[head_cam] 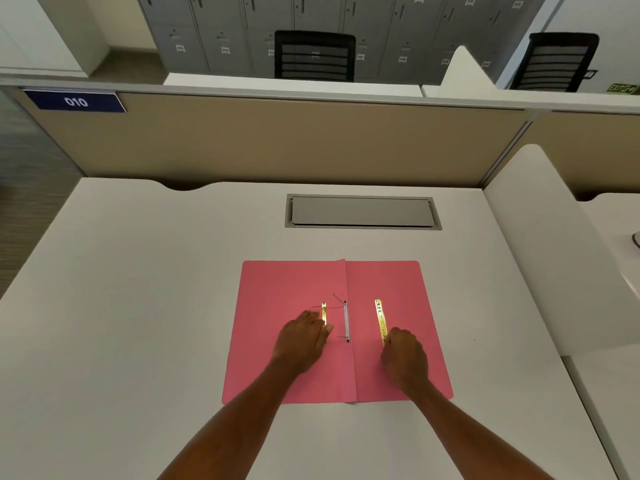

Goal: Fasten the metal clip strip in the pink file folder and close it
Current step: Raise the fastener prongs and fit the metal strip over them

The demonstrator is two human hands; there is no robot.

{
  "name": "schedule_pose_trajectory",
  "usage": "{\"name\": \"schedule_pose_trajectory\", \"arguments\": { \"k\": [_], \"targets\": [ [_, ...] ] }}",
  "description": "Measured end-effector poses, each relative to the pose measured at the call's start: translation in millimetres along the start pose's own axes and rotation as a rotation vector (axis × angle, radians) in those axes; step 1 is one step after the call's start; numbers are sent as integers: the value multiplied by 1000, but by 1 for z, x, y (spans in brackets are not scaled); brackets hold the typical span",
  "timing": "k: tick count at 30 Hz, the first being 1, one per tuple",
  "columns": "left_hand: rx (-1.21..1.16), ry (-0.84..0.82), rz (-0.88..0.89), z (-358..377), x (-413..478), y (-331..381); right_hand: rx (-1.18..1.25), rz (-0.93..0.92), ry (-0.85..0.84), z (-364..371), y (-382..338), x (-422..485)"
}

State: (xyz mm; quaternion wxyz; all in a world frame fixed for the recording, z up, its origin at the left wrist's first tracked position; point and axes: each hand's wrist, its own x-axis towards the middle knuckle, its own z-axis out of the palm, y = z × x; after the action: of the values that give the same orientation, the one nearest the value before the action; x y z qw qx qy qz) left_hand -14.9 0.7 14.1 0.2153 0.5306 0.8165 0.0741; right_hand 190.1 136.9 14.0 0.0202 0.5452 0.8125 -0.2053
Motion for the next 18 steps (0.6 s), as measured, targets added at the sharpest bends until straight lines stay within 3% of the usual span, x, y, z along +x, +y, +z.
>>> {"name": "schedule_pose_trajectory", "arguments": {
  "k": [18],
  "targets": [
    [-37,36,2,-3,-1,1,-20,-11,-98,-10,-9,8]
  ]
}}
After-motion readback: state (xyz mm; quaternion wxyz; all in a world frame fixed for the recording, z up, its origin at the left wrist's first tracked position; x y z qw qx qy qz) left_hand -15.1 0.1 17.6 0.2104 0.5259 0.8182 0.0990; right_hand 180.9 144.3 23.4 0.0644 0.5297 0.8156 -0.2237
